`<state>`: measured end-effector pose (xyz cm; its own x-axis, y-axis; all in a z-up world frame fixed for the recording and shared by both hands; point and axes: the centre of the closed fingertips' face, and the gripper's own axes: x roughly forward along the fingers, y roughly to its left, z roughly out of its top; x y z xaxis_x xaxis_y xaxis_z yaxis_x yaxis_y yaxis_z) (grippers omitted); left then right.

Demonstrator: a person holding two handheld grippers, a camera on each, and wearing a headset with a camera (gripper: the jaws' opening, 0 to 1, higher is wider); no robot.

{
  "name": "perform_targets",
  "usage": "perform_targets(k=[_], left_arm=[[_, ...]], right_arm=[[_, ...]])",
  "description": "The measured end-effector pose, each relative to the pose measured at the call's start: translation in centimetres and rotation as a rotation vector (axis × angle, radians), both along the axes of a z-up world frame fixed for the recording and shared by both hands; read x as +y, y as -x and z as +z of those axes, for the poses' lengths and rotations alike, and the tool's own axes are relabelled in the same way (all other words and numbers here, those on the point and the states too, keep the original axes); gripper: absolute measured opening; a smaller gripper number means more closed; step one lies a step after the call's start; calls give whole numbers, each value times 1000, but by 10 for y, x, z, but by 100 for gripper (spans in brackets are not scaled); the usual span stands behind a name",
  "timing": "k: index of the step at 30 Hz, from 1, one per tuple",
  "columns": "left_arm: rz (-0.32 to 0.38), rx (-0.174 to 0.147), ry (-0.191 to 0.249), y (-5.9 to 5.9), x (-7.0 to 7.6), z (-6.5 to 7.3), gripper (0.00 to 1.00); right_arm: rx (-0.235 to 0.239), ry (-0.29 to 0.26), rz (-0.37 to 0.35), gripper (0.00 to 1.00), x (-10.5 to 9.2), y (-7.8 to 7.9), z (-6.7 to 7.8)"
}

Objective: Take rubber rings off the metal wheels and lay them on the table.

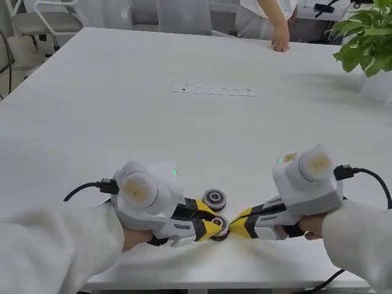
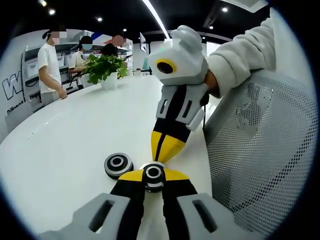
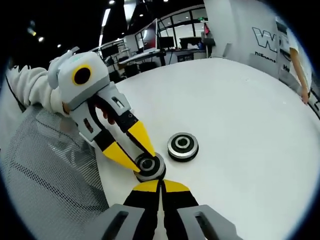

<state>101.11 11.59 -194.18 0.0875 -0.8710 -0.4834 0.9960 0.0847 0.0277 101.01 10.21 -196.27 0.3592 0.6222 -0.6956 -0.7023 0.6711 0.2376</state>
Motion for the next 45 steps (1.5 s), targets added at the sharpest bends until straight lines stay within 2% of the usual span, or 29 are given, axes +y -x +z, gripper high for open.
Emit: perform_targets(k=[4,12,30,37,45], left_arm=[[5,1,2,-1,0,0,7],[5,-1,1,-2,0,0,7],[15,1,4,-3,-1,0,7],[27,13,5,-4,-1,0,7],[26,2,-1,-4,-1,0,8]], right_arm=[[39,-33,-58,0,-2,-2,2],[74,-85,-107,0,-3,-3,4],[90,-124,-141,0,-3,-5,9],[80,-120,-139,0,-3,-6,9],[74,-120,-144,0,-3,-7,10]])
